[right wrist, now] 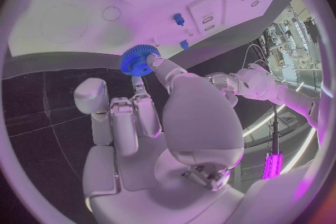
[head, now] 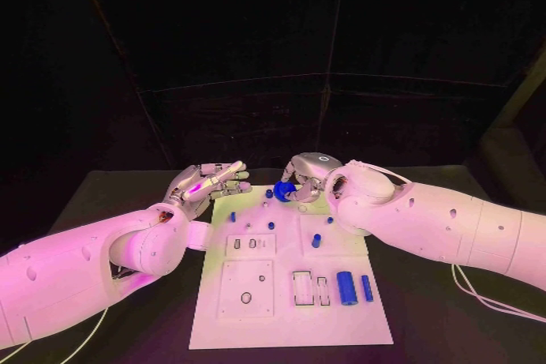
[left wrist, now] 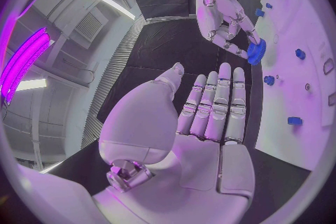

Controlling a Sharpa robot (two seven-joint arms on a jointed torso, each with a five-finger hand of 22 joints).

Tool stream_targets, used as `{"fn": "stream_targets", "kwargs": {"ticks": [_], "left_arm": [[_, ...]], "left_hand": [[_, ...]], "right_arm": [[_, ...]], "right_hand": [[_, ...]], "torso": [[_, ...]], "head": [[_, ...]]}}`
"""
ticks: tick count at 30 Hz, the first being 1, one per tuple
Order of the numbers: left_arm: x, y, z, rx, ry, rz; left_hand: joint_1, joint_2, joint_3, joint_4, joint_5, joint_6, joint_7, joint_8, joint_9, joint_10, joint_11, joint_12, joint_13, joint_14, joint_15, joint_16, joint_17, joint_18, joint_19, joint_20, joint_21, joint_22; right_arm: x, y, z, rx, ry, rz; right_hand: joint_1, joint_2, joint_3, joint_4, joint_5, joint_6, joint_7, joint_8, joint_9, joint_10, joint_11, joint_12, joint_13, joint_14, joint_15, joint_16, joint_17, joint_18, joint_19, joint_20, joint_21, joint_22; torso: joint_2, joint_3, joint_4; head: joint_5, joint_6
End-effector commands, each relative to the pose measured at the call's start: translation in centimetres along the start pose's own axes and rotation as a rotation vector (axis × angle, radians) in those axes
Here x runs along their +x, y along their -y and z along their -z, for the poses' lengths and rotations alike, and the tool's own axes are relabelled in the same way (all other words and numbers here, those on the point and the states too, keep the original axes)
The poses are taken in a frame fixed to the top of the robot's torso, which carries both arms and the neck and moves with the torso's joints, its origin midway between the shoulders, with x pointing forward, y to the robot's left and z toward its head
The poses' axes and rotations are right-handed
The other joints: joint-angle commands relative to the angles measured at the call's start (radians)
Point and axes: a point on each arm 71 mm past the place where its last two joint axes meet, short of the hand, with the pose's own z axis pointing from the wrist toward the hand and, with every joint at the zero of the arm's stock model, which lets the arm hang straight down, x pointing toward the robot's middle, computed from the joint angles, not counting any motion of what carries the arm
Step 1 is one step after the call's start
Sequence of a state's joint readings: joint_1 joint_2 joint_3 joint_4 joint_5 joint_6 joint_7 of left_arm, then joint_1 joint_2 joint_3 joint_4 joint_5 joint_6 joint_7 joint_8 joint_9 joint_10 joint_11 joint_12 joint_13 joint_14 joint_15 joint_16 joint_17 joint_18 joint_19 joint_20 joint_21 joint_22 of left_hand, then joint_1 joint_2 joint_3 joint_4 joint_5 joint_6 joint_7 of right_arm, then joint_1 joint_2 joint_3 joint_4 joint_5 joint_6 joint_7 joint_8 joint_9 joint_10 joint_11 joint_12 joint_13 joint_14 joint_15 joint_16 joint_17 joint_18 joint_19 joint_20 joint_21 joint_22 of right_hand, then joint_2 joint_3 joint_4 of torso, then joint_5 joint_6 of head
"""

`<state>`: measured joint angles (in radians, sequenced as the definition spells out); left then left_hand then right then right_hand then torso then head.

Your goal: Assemble the parts on the task board

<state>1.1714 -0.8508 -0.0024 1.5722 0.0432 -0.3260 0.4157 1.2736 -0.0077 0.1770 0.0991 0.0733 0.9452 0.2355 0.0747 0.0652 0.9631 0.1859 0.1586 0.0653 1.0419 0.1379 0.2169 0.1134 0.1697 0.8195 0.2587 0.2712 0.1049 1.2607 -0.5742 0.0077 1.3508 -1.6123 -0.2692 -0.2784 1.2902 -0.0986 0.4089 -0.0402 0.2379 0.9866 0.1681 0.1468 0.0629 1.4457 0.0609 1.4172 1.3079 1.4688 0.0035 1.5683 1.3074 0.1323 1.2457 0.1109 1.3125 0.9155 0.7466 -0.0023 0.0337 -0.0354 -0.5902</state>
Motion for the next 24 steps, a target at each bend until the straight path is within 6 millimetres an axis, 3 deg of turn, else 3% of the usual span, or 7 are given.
{"fn": "stream_targets", "kwargs": {"ticks": [1,4,9,15,18,19,24], "left_arm": [[0.2,0.1,0.0,0.008,-0.015,0.006],[0.2,0.1,-0.1,0.008,-0.015,0.006],[0.3,0.1,-0.1,0.008,-0.016,0.006],[0.4,0.1,-0.2,0.008,-0.019,0.008],[0.4,0.1,-0.2,0.008,-0.019,0.007],[0.4,0.1,-0.2,0.008,-0.018,0.007],[0.4,0.1,-0.2,0.008,-0.018,0.007]], "left_hand": [[0.002,0.011,-0.001,-0.006,-0.006,0.005,0.001,-0.005,0.000,0.004,0.000,-0.005,0.000,0.005,0.005,-0.001,0.001,0.015,0.009,0.000,-0.005,-0.001],[0.002,0.011,-0.001,-0.006,-0.006,0.005,0.001,-0.005,0.000,0.004,0.000,-0.005,0.000,0.005,0.005,-0.001,0.001,0.015,0.009,0.000,-0.005,-0.001],[0.002,0.011,-0.001,-0.006,-0.006,0.005,0.001,-0.005,0.000,0.004,0.000,-0.005,0.000,0.005,0.005,-0.001,0.001,0.015,0.009,0.000,-0.005,-0.001],[0.002,0.011,-0.001,-0.006,-0.006,0.005,0.001,-0.005,0.000,0.004,0.000,-0.005,0.000,0.005,0.005,-0.001,0.001,0.015,0.009,0.000,-0.005,-0.001],[0.002,0.011,-0.001,-0.006,-0.006,0.005,0.001,-0.005,0.000,0.004,0.000,-0.005,0.000,0.005,0.005,-0.001,0.001,0.015,0.009,0.000,-0.005,-0.001],[0.002,0.011,-0.001,-0.006,-0.006,0.005,0.001,-0.005,0.000,0.004,0.000,-0.005,0.000,0.005,0.005,-0.001,0.001,0.015,0.009,0.000,-0.005,-0.001],[0.002,0.011,-0.001,-0.006,-0.006,0.005,0.001,-0.005,0.000,0.004,0.000,-0.005,0.000,0.005,0.005,-0.001,0.001,0.015,0.009,0.000,-0.005,-0.001]], "right_arm": [[0.2,-1.0,-0.3,-0.021,0.048,0.032],[0.8,-1.8,-0.7,-0.031,0.036,0.032],[1.9,-2.7,-1.4,-0.037,0.002,0.041],[2.8,-3.2,-1.9,-0.035,-0.042,0.055],[3.1,-3.4,-2.0,-0.037,-0.054,0.056],[3.2,-3.4,-2.1,-0.038,-0.058,0.057],[3.6,-3.7,-2.3,-0.040,-0.073,0.060]], "right_hand": [[-0.013,-0.001,0.009,-0.002,-0.001,0.046,-0.020,-0.004,0.006,0.004,0.008,0.002,0.059,0.102,0.010,0.002,0.263,-0.012,0.000,0.007,0.005,-0.002],[-0.022,-0.004,0.015,-0.003,-0.002,0.048,-0.029,-0.008,0.006,0.004,-0.009,0.000,0.059,0.102,-0.008,0.002,0.263,-0.016,0.001,-0.022,0.004,-0.004],[-0.025,-0.002,0.018,-0.009,-0.002,0.047,-0.026,-0.013,0.006,0.003,-0.002,-0.003,0.059,0.102,-0.005,0.002,0.263,-0.011,0.001,-0.007,0.003,-0.007],[-0.030,-0.001,0.017,-0.014,-0.006,0.044,-0.034,-0.019,0.006,0.002,-0.013,-0.006,0.059,0.095,-0.017,-0.012,0.242,-0.012,0.000,-0.020,0.001,-0.013],[-0.033,0.001,0.012,-0.013,-0.009,0.042,-0.024,-0.021,0.006,0.001,-0.001,-0.008,0.058,0.102,-0.005,0.002,0.263,-0.011,-0.001,-0.008,0.001,-0.014],[-0.024,-0.001,0.015,-0.021,-0.009,0.039,-0.022,-0.025,0.006,0.000,0.013,-0.008,0.059,0.102,0.019,0.002,0.263,-0.012,0.000,0.006,0.001,-0.014],[-0.037,-0.004,0.010,-0.012,-0.014,0.034,-0.011,-0.030,0.005,-0.004,0.016,-0.012,0.054,0.102,0.019,0.002,0.263,-0.010,-0.002,0.015,0.001,-0.017]], "torso": [[0.001,0.0004,0.0008],[0.001,0.0004,0.0019],[0.001,0.0005,0.0015],[0.001,0.0006,0.0009],[0.001,0.0011,-0.0013],[0.001,0.0013,-0.0016],[0.001,0.0012,-0.0004]], "head": [[0.002,-0.002],[0.004,-0.003],[0.007,-0.004],[0.010,-0.007],[0.012,-0.007],[0.012,-0.008],[0.011,-0.009]]}}
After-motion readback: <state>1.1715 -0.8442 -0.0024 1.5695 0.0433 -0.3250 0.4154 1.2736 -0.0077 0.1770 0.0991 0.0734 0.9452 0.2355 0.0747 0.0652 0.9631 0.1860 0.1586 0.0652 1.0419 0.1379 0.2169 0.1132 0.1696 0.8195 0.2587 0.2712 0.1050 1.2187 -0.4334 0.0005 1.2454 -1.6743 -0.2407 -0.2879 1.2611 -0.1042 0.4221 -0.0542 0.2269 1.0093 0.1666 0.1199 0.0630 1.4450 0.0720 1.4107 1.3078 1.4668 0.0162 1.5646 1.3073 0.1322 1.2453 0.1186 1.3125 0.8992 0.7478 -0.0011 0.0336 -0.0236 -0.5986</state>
